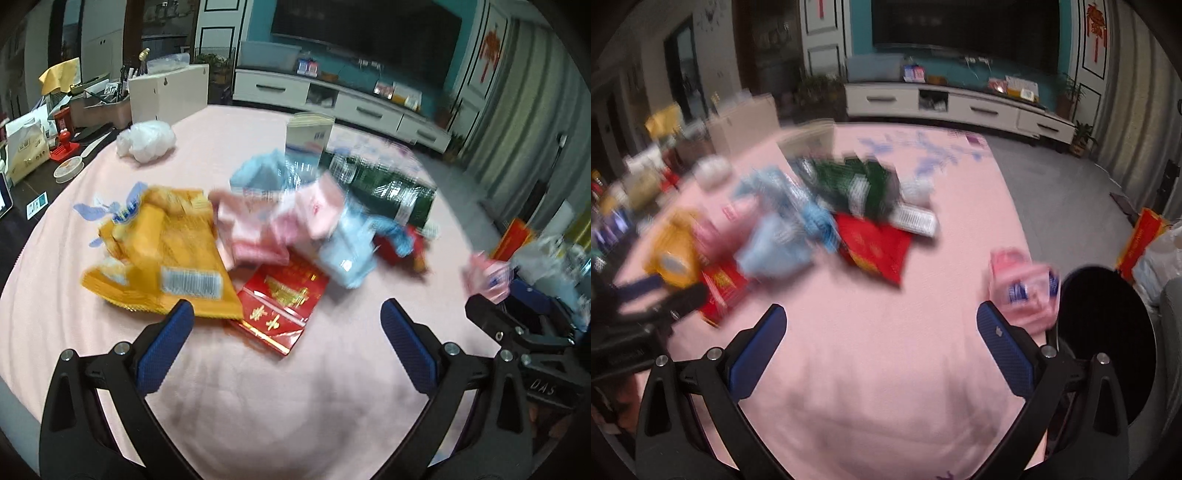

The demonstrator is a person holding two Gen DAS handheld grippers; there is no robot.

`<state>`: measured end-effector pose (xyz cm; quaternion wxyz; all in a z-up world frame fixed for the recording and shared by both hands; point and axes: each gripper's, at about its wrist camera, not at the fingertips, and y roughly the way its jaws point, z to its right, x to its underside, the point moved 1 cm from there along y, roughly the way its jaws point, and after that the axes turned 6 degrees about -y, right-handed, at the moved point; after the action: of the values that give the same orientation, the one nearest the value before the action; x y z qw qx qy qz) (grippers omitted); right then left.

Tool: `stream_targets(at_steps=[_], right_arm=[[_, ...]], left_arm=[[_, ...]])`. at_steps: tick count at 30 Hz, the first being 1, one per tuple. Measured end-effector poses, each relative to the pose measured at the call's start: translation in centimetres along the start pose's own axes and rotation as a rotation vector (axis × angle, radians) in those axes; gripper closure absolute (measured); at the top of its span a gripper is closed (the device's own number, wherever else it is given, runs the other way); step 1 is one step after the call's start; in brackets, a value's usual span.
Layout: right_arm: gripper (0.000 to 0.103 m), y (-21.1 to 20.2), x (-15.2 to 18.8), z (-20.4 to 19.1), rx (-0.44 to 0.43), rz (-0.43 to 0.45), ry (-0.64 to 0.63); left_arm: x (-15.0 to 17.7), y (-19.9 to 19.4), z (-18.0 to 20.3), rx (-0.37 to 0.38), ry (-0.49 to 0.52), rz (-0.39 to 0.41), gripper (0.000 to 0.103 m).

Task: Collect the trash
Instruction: 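Move left tool toward white plastic bag while right tool moves toward green snack bag, then grasp the white plastic bag with the left tool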

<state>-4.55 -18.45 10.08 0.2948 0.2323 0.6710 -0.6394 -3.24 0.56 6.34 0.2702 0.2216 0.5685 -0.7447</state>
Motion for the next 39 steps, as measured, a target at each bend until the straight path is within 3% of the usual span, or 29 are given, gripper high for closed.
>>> stream_targets(at_steps=[5, 8, 12, 17, 19, 20, 22, 27, 32, 39], right_arm=[[0.002, -2.6, -3.9, -0.8, -0.055, 0.094, 0.031], [0.003, -2.9, -5.2, -1.3, -0.041, 0.128, 0.051], [0.009, -1.3, -5.1, -1.2, -0.057, 0.108, 0.084], [0.016, 1.1, -3.8, 0.1, -0.023, 0.054, 0.116], [0.016, 2.0, -3.4, 0.8, 0.003, 0.028, 0.129], [0.016, 2.2, -3.2, 1.1, 0.01, 0.021, 0.131], [0.016, 2.9, -2.9, 1.7, 0.029, 0.008, 0.14], [0.016, 4.4, -2.9, 3.0, 0.051, -0.013, 0.186], [0.016, 5.5, -2.9, 3.6, 0.074, -0.033, 0.201], [0.016, 6.8, -2.8, 3.3, 0.053, -0.055, 0.198]], left_arm=[[-2.5, -2.5, -0.4, 0.05, -0.025, 0.02, 0.003], [-4.2, -2.8, -1.1, 0.009, -0.019, 0.037, 0.003], [-6.7, -2.0, -3.0, -0.028, -0.009, 0.057, 0.003], [-11.2, 1.0, -6.7, -0.099, -0.027, 0.066, 0.005], [-13.6, 3.0, -8.7, -0.212, -0.051, 0.071, 0.007], [-14.3, 3.5, -9.4, -0.234, -0.068, 0.082, 0.008], [-16.6, 5.3, -11.3, -0.224, -0.106, 0.092, 0.009], [-20.1, 11.3, -14.7, -0.267, -0.108, 0.024, 0.023], [-21.3, 16.0, -17.8, -0.244, -0.18, -0.039, 0.039], [-21.2, 19.1, -19.5, -0.179, -0.23, -0.094, 0.041]])
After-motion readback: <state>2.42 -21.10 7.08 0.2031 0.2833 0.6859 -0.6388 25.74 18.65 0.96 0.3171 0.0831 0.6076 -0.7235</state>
